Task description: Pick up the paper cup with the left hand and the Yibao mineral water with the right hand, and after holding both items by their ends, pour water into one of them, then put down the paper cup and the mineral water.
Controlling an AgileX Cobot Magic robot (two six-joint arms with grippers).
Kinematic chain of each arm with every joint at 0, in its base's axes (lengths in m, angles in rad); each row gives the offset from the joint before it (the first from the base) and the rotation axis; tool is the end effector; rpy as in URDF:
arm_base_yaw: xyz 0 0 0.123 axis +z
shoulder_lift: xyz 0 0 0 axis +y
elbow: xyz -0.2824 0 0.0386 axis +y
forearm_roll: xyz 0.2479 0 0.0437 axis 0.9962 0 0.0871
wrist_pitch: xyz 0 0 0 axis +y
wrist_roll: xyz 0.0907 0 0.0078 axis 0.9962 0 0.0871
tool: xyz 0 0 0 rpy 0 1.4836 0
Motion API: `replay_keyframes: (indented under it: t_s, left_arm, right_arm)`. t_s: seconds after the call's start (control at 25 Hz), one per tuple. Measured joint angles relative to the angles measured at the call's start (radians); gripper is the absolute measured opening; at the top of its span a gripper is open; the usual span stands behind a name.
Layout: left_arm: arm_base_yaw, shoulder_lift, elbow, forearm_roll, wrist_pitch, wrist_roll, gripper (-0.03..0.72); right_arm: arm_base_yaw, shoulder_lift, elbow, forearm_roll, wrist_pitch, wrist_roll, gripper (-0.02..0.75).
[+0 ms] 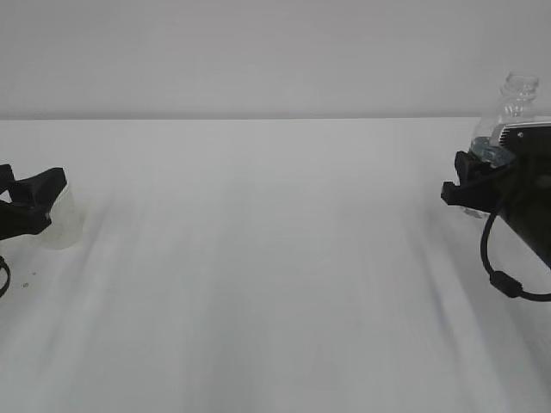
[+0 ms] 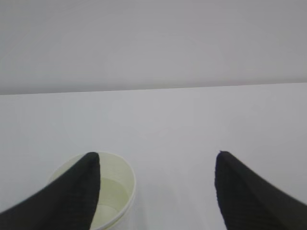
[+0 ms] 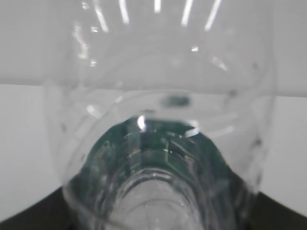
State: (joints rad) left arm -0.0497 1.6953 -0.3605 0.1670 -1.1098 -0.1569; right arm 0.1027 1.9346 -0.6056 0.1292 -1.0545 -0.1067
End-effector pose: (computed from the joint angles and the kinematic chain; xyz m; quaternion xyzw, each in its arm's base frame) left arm 0.2619 -0.0266 0.1546 0.0367 0.7545 -0.0993 0.6477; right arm 0.3265 0.0234 0.1257 -0.0203 0.7706 -0.0242 0.6365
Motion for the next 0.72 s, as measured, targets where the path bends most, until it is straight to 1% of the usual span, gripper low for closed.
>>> replay_keyframes:
  t_s: [0.2,0.36,0.72]
  left_arm:
    - [0.000,0.000,0.000,0.002,0.000,0.000,0.529]
    - [0.000,0.000,0.000,0.002,0.000,0.000,0.529]
    - [0.000,0.000,0.000,0.002,0.000,0.000,0.529]
  right_arm:
    - [0.000,0.000,-0.030,-0.005,0.036,0.001,0.406]
    - [0.000,0.010,-0.032,-0.007,0.036,0.002,0.406]
    - [0.000,0.116,-0.035,-0.007,0.012,0.006,0.406]
